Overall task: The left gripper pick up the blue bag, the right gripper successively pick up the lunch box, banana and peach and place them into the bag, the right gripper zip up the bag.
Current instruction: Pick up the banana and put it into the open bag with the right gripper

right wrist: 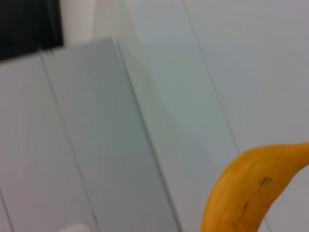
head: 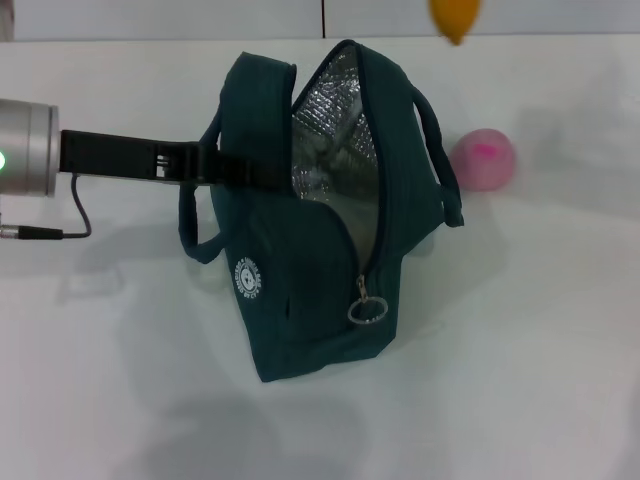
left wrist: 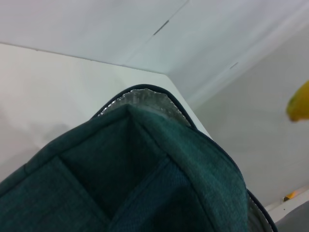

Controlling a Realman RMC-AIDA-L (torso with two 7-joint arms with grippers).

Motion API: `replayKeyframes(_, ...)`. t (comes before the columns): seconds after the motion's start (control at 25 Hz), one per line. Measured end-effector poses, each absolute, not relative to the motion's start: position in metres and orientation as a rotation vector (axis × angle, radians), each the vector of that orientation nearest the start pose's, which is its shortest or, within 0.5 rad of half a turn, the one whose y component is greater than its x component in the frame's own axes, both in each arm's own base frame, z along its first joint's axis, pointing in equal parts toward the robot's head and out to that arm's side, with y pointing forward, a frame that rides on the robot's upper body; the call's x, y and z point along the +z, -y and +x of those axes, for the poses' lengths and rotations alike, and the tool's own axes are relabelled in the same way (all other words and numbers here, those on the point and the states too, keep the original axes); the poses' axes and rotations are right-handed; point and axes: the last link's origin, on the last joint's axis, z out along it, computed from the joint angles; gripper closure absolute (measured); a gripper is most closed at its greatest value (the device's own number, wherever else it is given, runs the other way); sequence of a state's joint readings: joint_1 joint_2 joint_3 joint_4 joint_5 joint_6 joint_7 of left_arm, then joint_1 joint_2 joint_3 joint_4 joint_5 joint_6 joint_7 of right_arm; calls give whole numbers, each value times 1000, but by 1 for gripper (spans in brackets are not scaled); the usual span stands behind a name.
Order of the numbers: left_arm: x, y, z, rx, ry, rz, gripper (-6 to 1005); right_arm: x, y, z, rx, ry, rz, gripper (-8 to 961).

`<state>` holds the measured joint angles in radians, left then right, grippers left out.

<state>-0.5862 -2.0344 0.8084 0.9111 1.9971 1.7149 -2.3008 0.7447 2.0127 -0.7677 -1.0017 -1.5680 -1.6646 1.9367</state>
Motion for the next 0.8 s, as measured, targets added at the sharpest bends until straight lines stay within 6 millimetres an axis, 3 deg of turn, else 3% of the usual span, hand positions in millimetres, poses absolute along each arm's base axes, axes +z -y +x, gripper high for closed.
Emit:
replayKeyframes(0.2,39,-347,-210,-656,1486,-2698,967,58,-404,103,1394,-551,-2691,460)
replayKeyframes(0.48,38,-348,-207,-657,1472,-2705,967,13,-404,101,1326,-503,-2741,445)
replayKeyframes(0.64,37,-349,-206,-660,1462,-2710,967,-5,-403,106,1182,-419,-2785,436)
replayKeyframes(0.8,36,-348,-208,-662,1471,-2707,967,-5,-402,109,1166,-349,-2776,427)
